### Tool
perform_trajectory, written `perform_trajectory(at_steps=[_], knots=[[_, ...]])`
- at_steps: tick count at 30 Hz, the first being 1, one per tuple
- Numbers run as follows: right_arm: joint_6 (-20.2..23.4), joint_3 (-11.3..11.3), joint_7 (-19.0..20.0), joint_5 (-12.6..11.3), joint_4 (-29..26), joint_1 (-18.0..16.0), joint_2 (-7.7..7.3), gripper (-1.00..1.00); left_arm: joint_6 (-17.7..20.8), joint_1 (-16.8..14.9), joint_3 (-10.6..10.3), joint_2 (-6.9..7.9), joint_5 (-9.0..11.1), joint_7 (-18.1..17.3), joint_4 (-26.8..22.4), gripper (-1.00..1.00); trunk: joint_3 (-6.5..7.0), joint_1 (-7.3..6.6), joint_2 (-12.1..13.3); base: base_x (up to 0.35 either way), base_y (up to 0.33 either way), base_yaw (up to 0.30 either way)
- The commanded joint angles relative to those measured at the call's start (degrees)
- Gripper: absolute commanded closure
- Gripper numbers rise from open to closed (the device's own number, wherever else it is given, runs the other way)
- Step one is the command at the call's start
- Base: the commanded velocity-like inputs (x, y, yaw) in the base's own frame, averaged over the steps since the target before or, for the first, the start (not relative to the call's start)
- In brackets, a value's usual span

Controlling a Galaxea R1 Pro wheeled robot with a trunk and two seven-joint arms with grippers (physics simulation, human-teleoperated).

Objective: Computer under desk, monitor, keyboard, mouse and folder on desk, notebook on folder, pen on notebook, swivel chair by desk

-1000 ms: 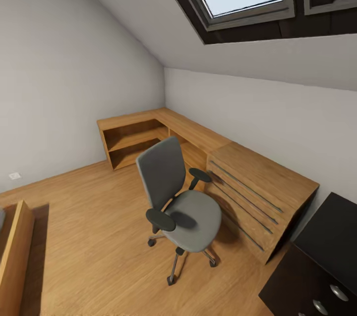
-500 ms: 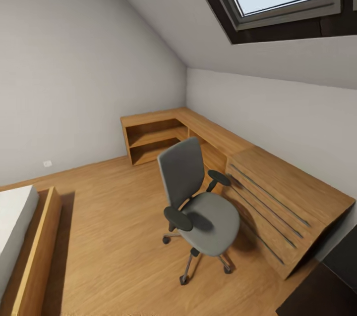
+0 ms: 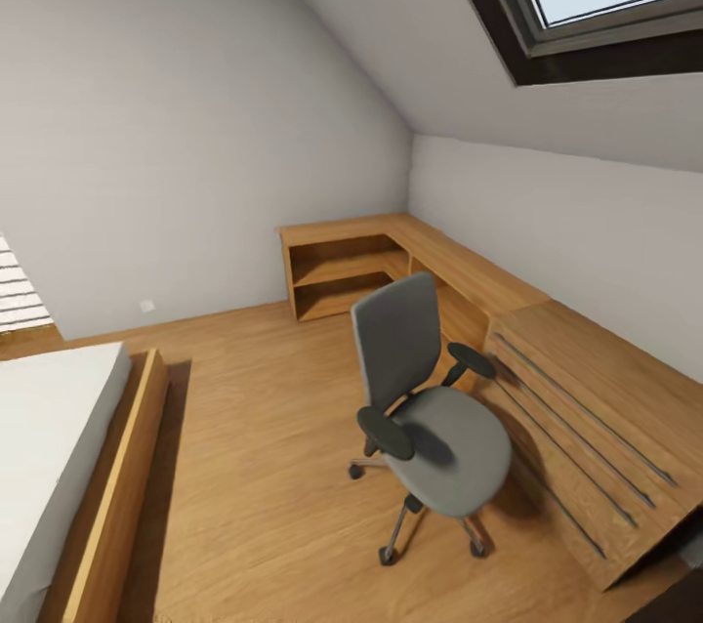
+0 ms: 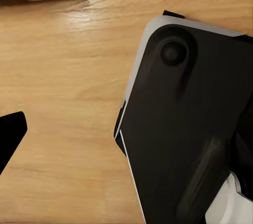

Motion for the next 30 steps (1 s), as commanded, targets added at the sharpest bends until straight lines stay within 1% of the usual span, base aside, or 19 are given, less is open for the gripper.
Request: perform_trajectory(at_steps=[1, 25, 29, 30], knots=[[-0.2, 0.5, -0.2, -0.4, 0.1, 0.0, 0.02, -1.0, -0.1, -0.1, -0.5, -0.02, 0.4, 0.2, 0.0, -1.0, -0.12, 0.03, -0.1, 0.0, 0.0, 0.279], [0.0, 0.6, -0.2, -0.2, 0.1, 0.0, 0.08, -1.0, 0.0, -0.1, -0.6, 0.02, 0.3, 0.2, 0.0, -1.0, -0.12, 0.03, -0.1, 0.0, 0.0, 0.272], [-0.1, 0.6, -0.2, -0.2, 0.1, 0.0, 0.08, -1.0, 0.6, -0.1, -0.6, -0.04, 0.3, 0.1, -4.7, -1.0, -0.12, 0.03, -0.1, 0.0, 0.0, 0.26], [-0.1, 0.6, -0.2, -0.2, 0.1, 0.0, 0.08, -1.0, 0.7, -0.1, -0.6, -0.1, 0.4, 0.2, -4.9, -1.0, -0.12, 0.03, -0.1, 0.0, 0.0, 0.26]])
